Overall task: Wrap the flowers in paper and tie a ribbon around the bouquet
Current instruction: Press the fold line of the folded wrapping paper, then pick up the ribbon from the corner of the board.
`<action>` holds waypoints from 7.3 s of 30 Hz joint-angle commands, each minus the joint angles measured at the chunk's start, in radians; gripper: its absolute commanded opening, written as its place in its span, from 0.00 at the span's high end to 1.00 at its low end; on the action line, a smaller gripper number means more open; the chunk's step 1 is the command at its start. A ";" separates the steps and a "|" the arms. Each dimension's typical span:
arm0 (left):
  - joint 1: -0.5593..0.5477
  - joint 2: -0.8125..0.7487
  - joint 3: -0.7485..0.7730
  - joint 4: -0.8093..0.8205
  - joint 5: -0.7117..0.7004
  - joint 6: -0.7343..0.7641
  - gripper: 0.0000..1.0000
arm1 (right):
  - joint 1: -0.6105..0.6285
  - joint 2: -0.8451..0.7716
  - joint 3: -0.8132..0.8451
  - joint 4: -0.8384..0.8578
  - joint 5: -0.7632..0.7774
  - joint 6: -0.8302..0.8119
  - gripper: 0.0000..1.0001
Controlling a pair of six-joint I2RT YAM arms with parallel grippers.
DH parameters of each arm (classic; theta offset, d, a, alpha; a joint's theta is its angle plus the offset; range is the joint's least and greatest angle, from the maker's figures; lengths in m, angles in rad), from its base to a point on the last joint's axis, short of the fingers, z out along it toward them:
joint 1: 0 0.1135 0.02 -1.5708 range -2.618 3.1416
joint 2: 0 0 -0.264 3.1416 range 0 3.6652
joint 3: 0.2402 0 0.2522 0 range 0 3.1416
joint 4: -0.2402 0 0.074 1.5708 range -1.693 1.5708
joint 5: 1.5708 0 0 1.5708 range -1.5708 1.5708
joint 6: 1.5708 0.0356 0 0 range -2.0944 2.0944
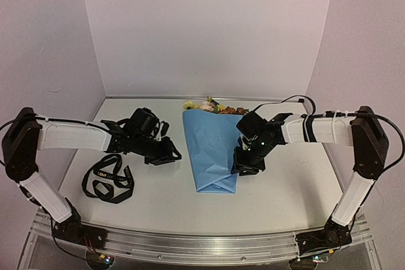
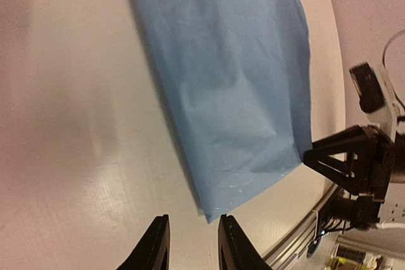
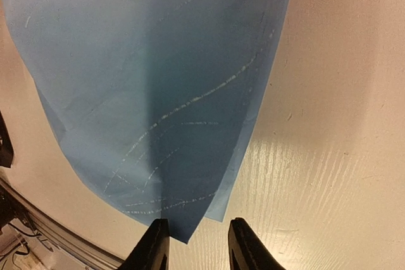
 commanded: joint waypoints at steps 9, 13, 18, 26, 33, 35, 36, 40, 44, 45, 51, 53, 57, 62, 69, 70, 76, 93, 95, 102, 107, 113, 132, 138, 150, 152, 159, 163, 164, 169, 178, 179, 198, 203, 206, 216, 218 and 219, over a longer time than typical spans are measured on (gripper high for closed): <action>-0.188 0.358 0.223 0.164 0.135 0.092 0.78 | -0.004 0.071 0.018 -0.003 -0.010 0.019 0.98; -0.199 0.408 0.199 0.182 0.165 0.070 0.81 | -0.004 0.092 0.003 0.004 0.001 0.021 0.99; -0.203 0.440 0.136 0.219 0.176 0.031 0.83 | -0.004 0.100 -0.008 0.008 0.009 0.017 0.99; -0.203 0.455 0.099 0.237 0.188 0.011 0.84 | -0.001 0.016 -0.005 0.004 -0.051 0.037 0.91; -0.203 0.454 0.104 0.236 0.188 0.019 0.84 | 0.046 -0.023 0.008 0.100 -0.162 0.116 0.87; -0.204 0.454 0.104 0.235 0.184 0.022 0.84 | 0.050 0.019 0.032 0.146 -0.221 0.155 0.89; -0.203 0.454 0.107 0.235 0.184 0.023 0.84 | 0.050 0.051 0.048 0.166 -0.245 0.183 0.92; -0.203 0.454 0.116 0.225 0.182 0.030 0.84 | 0.051 0.131 0.054 0.263 -0.263 0.240 1.00; -0.204 0.455 0.121 0.216 0.181 0.034 0.84 | 0.051 0.187 0.048 0.292 -0.261 0.251 1.00; -0.204 0.455 0.121 0.215 0.182 0.035 0.84 | 0.051 0.198 0.044 0.298 -0.260 0.253 1.00; -0.203 0.452 0.120 0.208 0.182 0.040 0.85 | 0.050 0.245 0.004 0.319 -0.223 0.254 1.00; -0.203 0.450 0.114 0.209 0.184 0.040 0.85 | 0.049 0.253 -0.014 0.320 -0.210 0.248 1.00; -0.204 0.440 0.096 0.223 0.202 0.046 0.85 | 0.047 0.258 -0.056 0.327 -0.178 0.244 1.00; -0.211 0.409 0.068 0.223 0.219 0.065 0.84 | 0.045 0.265 -0.081 0.341 -0.162 0.252 1.00; -0.222 0.385 -0.021 0.225 0.203 0.038 0.85 | 0.044 0.265 -0.090 0.349 -0.153 0.256 1.00; -0.221 0.377 -0.041 0.233 0.197 0.030 0.85 | 0.044 0.265 -0.091 0.350 -0.152 0.257 1.00; -0.216 0.348 -0.100 0.270 0.175 -0.010 0.86 | 0.044 0.264 -0.101 0.356 -0.152 0.258 1.00; -0.203 0.344 0.117 0.206 0.155 0.097 0.88 | 0.045 0.270 -0.097 0.358 -0.155 0.264 1.00; -0.195 0.368 0.113 0.215 0.139 0.088 0.89 | 0.045 0.269 -0.098 0.358 -0.155 0.264 1.00; -0.186 0.400 0.011 0.290 0.183 0.039 0.91 | 0.045 0.261 -0.103 0.357 -0.157 0.261 1.00; -0.186 0.397 -0.063 0.329 0.203 0.005 0.92 | 0.045 0.259 -0.106 0.357 -0.155 0.259 1.00; -0.185 0.406 -0.082 0.290 0.166 -0.015 0.94 | 0.034 0.233 -0.123 0.359 -0.166 0.250 1.00; -0.179 0.436 -0.081 0.260 0.142 -0.042 0.96 | -0.058 0.098 -0.276 0.370 -0.198 0.216 1.00; -0.179 0.437 -0.075 0.262 0.142 -0.041 0.96 | -0.095 0.074 -0.324 0.383 -0.208 0.217 1.00; -0.180 0.368 0.048 0.189 0.128 0.024 0.90 | -0.131 0.017 -0.289 0.403 -0.297 0.264 1.00; -0.180 0.352 0.084 0.154 0.124 0.033 0.88 | -0.131 -0.009 -0.270 0.389 -0.311 0.263 1.00; -0.179 0.256 0.144 0.105 0.088 0.037 0.83 | -0.130 -0.118 -0.213 0.251 -0.319 0.197 0.97; -0.178 0.215 0.157 0.077 0.065 0.037 0.79 | -0.129 -0.166 -0.194 0.164 -0.299 0.141 0.93; -0.177 0.208 0.160 0.073 0.062 0.037 0.78 | -0.130 -0.175 -0.190 0.146 -0.294 0.129 0.92; -0.172 0.167 0.150 0.053 0.008 0.018 0.77 | -0.129 -0.211 -0.181 0.094 -0.274 0.095 0.90; -0.042 -0.165 -0.058 -0.245 -0.466 -0.268 0.57 | -0.067 -0.361 -0.230 -0.050 -0.104 -0.038 0.64; -0.018 -0.205 -0.094 -0.281 -0.511 -0.301 0.54 | -0.059 -0.375 -0.240 -0.052 -0.088 -0.046 0.61; 0.238 -0.211 -0.190 -0.378 -0.613 -0.244 0.42 | 0.040 -0.474 -0.325 -0.047 -0.016 -0.116 0.47; 0.271 -0.110 -0.191 -0.295 -0.558 -0.206 0.43 | 0.040 -0.499 -0.346 -0.043 -0.003 -0.115 0.46; 0.272 -0.078 -0.202 -0.259 -0.542 -0.198 0.46 | 0.040 -0.506 -0.353 -0.044 0.002 -0.114 0.45; 0.274 -0.097 -0.266 -0.212 -0.557 -0.231 0.74 | 0.040 -0.491 -0.343 -0.044 -0.002 -0.101 0.46; 0.274 -0.102 -0.273 -0.209 -0.561 -0.228 0.84 | 0.040 -0.487 -0.340 -0.045 -0.002 -0.099 0.47; 0.274 -0.107 -0.275 -0.207 -0.561 -0.226 0.89 | 0.040 -0.485 -0.338 -0.045 -0.002 -0.097 0.48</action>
